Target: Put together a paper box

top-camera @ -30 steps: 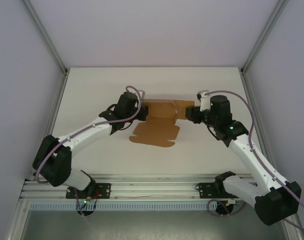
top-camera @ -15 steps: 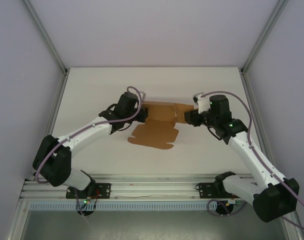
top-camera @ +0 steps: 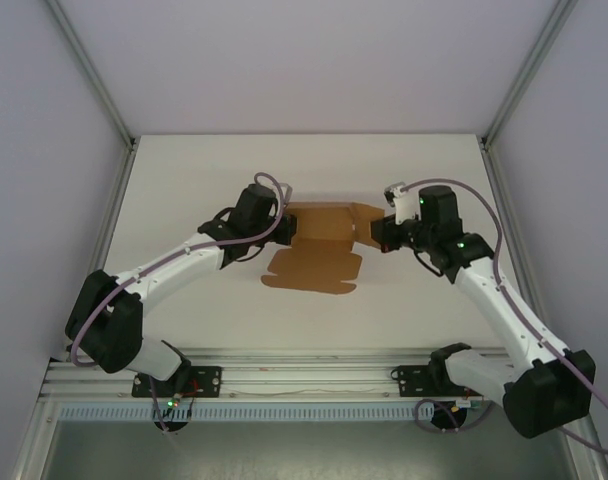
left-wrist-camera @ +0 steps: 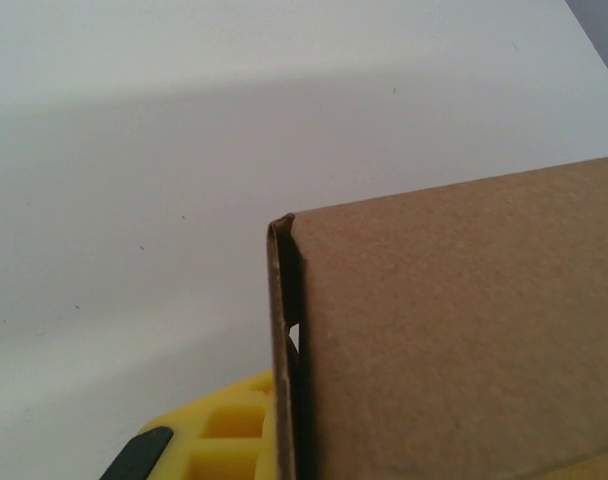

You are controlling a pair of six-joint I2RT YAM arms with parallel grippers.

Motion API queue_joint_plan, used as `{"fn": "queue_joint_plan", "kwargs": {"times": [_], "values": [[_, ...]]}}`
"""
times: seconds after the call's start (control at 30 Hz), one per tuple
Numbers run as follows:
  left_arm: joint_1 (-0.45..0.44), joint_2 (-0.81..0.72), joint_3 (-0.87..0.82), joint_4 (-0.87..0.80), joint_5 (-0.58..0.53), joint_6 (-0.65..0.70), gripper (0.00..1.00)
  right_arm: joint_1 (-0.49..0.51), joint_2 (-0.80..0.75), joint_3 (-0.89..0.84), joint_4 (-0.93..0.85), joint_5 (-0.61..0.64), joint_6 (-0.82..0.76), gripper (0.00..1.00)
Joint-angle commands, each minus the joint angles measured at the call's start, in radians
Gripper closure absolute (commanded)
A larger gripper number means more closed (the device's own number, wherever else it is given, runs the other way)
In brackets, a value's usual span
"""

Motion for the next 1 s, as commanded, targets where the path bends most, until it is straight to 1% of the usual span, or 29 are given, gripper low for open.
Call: {"fn": "queue_joint_plan", "kwargs": {"times": [0.0,0.07,0.2,0.27,0.3,0.43,0.47,0.53,0.63,0.7,0.77,0.83,0.9,0.97], "values": [[-0.002,-0.002,0.048,0.018,0.024,0.006,1.00,-0.008,0.046,0.040,-0.043,0.220,0.051,0.97],[-0.002,-0.002,0.050,0.015,0.019,0.008,1.00,-0.005,0.057,0.048,-0.051,0.297,0.060,1.00],[-0.004,0.003,0.056,0.014,0.007,0.007,1.00,0.013,0.098,0.051,-0.043,0.378,0.072,1.00],[-0.005,0.011,0.061,0.018,0.008,0.002,1.00,0.041,0.117,0.053,-0.032,0.449,0.084,1.00],[-0.004,0.015,0.063,0.020,0.011,0.003,1.00,0.061,0.129,0.058,-0.032,0.502,0.089,1.00],[-0.009,0.040,0.083,0.016,-0.003,-0.005,1.00,0.197,0.218,0.126,-0.082,0.839,0.103,1.00],[-0.010,0.047,0.088,0.015,-0.006,-0.005,1.00,0.228,0.245,0.148,-0.101,0.906,0.108,1.00],[-0.010,0.060,0.093,0.014,-0.017,-0.012,1.00,0.261,0.285,0.189,-0.133,0.983,0.147,1.00],[-0.011,0.072,0.093,0.019,-0.025,-0.021,1.00,0.286,0.324,0.226,-0.154,1.057,0.207,1.00],[-0.011,0.080,0.094,0.022,-0.025,-0.025,1.00,0.302,0.353,0.255,-0.185,1.090,0.221,1.00],[-0.011,0.088,0.094,0.028,-0.029,-0.026,1.00,0.308,0.367,0.271,-0.192,1.066,0.216,1.00],[-0.010,0.096,0.093,0.032,-0.040,-0.025,1.00,0.308,0.348,0.248,-0.153,1.024,0.198,0.99],[-0.010,0.103,0.080,0.054,-0.058,-0.030,1.00,0.306,0.315,0.219,-0.118,0.998,0.191,0.89],[-0.010,0.110,0.068,0.074,-0.069,-0.034,1.00,0.304,0.265,0.195,-0.101,0.956,0.180,0.77]]}}
